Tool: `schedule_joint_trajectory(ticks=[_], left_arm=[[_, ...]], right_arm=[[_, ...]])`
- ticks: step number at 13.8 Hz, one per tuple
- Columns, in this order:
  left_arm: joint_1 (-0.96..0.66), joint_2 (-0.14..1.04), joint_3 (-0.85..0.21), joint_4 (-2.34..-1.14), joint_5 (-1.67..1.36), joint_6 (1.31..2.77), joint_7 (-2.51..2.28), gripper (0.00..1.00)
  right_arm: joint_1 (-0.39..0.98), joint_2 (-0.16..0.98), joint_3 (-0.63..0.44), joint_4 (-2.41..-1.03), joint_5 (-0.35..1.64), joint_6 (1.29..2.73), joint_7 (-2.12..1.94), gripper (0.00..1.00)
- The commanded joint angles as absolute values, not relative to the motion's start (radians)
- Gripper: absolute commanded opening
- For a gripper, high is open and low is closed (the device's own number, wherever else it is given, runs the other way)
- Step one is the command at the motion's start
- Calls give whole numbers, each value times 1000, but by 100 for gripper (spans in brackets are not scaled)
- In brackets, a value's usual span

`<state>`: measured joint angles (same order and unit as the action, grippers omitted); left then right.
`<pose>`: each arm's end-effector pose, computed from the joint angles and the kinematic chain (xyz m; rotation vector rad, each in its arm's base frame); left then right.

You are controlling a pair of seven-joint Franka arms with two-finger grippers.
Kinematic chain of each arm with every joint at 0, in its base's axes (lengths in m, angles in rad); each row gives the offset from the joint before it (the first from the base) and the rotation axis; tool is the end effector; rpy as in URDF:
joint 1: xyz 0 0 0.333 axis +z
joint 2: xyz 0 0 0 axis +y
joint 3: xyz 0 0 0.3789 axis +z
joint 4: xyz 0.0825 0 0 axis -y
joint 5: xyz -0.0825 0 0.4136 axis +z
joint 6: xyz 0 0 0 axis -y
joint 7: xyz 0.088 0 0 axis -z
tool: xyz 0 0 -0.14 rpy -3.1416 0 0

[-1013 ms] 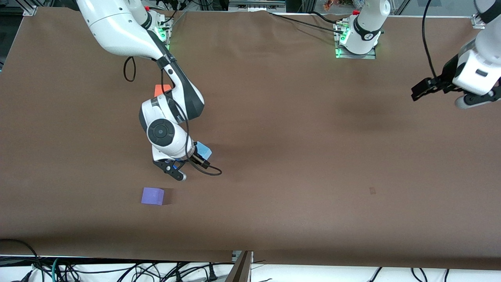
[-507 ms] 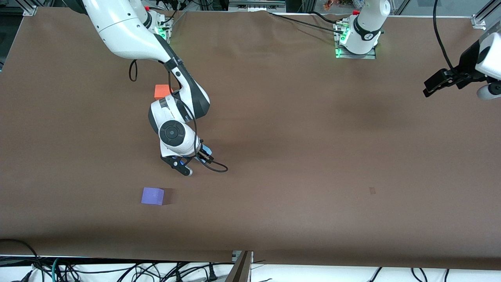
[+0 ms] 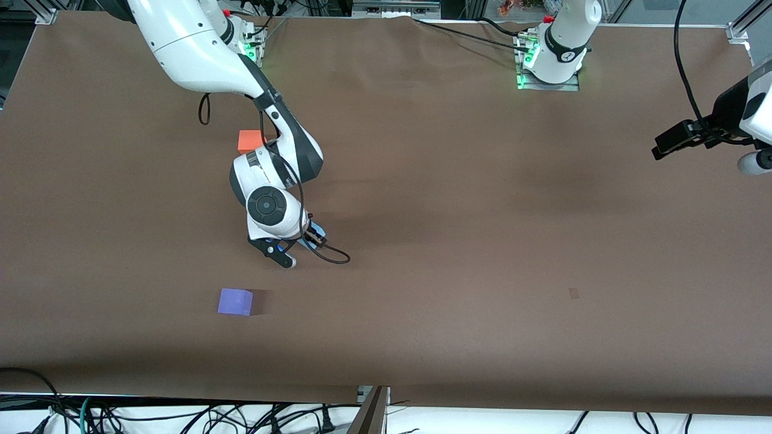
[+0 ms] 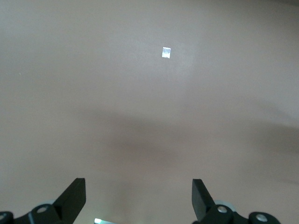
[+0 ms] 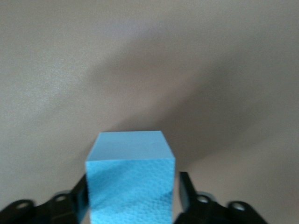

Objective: Place blue block between orange and purple blocks
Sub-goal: 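Grasp the blue cube with the right gripper and move it toward the purple cube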

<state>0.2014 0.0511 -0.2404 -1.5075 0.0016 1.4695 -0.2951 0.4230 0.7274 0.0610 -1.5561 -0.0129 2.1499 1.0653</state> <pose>0.5888 -0.0187 0.6483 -3.1088 -0.4000 0.1383 0.6664 0.3422 0.2034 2.9354 -0.8860 -0.1786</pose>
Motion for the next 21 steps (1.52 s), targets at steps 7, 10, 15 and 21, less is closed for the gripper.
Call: schedule_joint_trajectory(ticks=[7, 10, 15, 21], left_arm=[[181, 66, -247, -1463, -11, 1433, -287, 100], [178, 66, -247, -1463, -9, 1433, -285, 100], [60, 40, -167, -1483, 2, 1476, -298, 100], [57, 49, -181, -1470, 0, 1467, -308, 100]], right_arm=[[261, 592, 45, -1552, -3, 1921, 436, 15], [230, 548, 20, -1632, -3, 1905, 315, 15], [230, 491, -26, -1822, -2, 2081, 192, 15], [232, 480, -23, -1934, -2, 2241, 204, 15]])
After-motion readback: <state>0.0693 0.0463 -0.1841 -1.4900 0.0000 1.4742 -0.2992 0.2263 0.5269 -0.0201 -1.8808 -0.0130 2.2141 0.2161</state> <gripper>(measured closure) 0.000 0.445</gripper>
